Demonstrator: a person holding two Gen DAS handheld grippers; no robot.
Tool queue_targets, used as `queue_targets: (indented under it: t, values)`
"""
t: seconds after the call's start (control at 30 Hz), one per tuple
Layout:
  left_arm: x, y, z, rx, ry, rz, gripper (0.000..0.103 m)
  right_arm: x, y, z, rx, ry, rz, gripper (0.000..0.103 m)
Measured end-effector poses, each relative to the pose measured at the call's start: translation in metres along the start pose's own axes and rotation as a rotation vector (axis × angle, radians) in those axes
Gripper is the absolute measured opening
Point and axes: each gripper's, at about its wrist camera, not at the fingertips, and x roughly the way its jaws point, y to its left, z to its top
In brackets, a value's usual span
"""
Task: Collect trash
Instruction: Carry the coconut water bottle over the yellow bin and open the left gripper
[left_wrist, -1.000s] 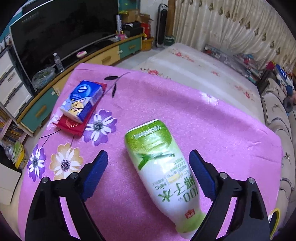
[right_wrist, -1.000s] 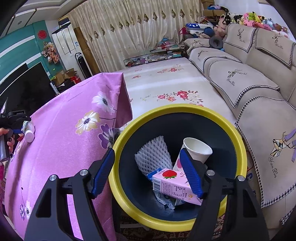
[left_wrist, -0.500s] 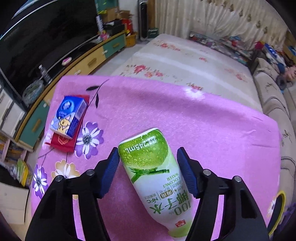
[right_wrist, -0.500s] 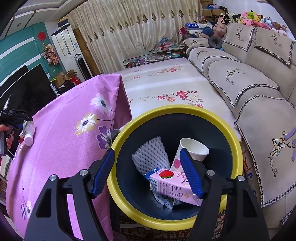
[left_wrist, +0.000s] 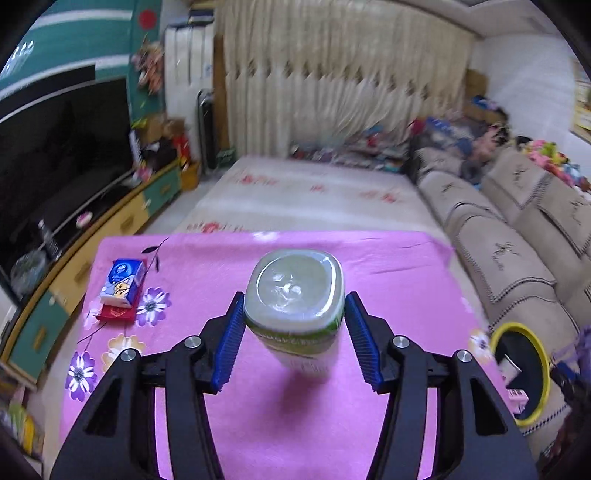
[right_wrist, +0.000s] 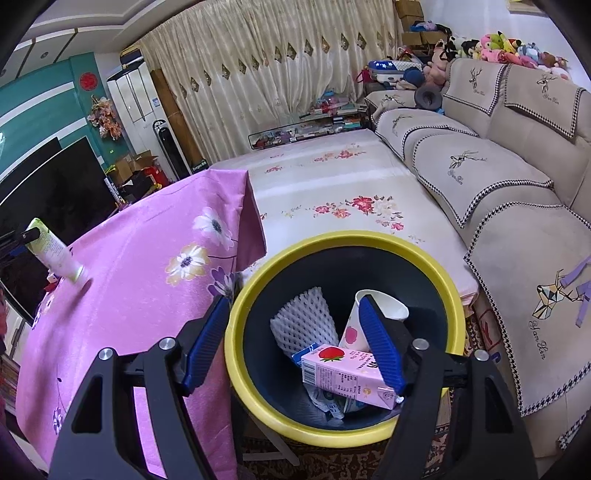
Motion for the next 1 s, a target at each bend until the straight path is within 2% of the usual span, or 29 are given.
queue_targets:
  t: [0.13,0.27,0.4,0.63,0.77,0.9,1.0]
  values:
    - [-0.028,-0.032,-0.013,0.068,-0.088,-0.038,0.054,-0.007,0.003,0.000,-0.011,-0.006,0.002,0.069]
    - [-0.051,-0.064,-0.019,0.112,-0.106,-0.114,0.053,-0.019,0.000,0.001,-0.006,-0.024,0.001,0.069]
    - [-0.072,-0.103,-0.025,0.169,-0.094,-0.217,0.053,-0.038,-0.005,0.001,0.004,-0.053,0.000,0.069]
    - [-0.098,-0.203,-0.031,0.276,-0.084,-0.465,0.053,-0.078,-0.026,-0.003,0.023,-0.113,-0.041,0.069]
    - [-0.094,-0.267,-0.039,0.338,-0.075,-0.539,0.053,-0.097,-0.042,-0.006,0.040,-0.138,-0.071,0.069]
    - [-0.068,-0.324,-0.054,0.390,-0.038,-0.548,0.053,-0.109,-0.060,-0.011,0.066,-0.144,-0.095,0.070]
    - [-0.036,-0.357,-0.062,0.415,0.023,-0.540,0.053,-0.113,-0.071,-0.015,0.083,-0.139,-0.108,0.071]
